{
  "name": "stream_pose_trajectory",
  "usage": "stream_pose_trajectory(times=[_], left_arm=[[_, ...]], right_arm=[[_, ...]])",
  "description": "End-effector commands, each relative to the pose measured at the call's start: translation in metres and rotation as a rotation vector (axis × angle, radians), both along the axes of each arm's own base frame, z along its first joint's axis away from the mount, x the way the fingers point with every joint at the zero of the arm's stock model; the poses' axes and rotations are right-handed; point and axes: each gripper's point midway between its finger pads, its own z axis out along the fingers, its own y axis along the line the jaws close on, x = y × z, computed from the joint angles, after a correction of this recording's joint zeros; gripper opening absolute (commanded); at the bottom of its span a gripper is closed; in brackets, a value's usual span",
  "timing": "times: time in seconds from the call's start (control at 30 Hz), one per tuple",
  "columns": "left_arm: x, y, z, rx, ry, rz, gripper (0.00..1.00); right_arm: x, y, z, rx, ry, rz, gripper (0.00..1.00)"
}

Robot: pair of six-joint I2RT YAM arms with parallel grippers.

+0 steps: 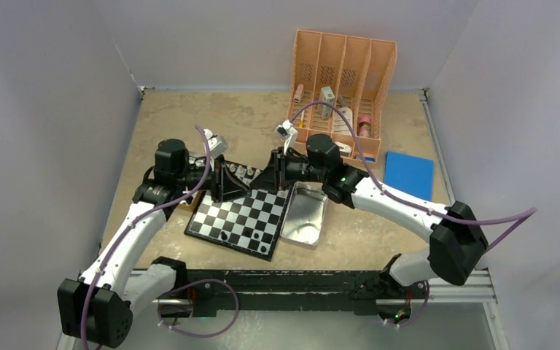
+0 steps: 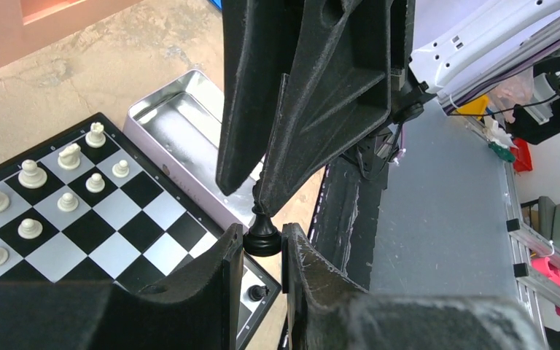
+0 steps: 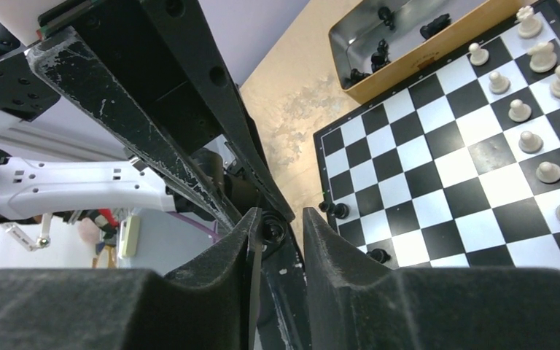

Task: Set up the chess pieces on the board
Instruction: Place the chess piece on the chessboard.

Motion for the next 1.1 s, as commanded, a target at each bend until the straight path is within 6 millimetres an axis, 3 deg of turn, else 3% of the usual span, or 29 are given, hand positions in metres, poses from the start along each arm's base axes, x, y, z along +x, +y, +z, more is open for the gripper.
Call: stream_pose_trajectory(times=[0.0, 0.13, 0.37, 0.5, 0.67, 0.83, 1.07], left_arm=[[-0.003, -0.003, 0.008, -0.025, -0.078, -0.042, 0.06], [0.000, -0.002, 0.006, -0.016, -0.075, -0.026, 0.07], [0.015, 0.002, -0.003, 0.037, -0.021, 0.063, 0.37], [0.016, 0.004, -0.004, 0.051, -0.009, 0.092, 0.55], [0.022, 0.013, 0.003, 0.086, -0.047, 0.186, 0.62], [0.053, 0.056, 0.003, 0.216, -0.121, 0.531, 0.66], [0.071, 0.117, 0.004, 0.354, -0.116, 0.907, 0.69]], right_arm=[[-0.006, 0.004, 0.012, 0.050, -0.027, 0.055, 0.26], [-0.007, 0.004, 0.012, 0.055, -0.035, 0.064, 0.14], [-0.006, -0.003, 0.020, 0.085, -0.075, 0.020, 0.07], [0.008, -0.008, 0.019, 0.074, -0.118, -0.069, 0.07], [0.017, -0.016, 0.009, 0.043, -0.141, -0.143, 0.06], [0.017, -0.020, -0.004, -0.006, -0.169, -0.198, 0.07], [-0.002, -0.005, -0.021, -0.107, -0.246, -0.256, 0.08]])
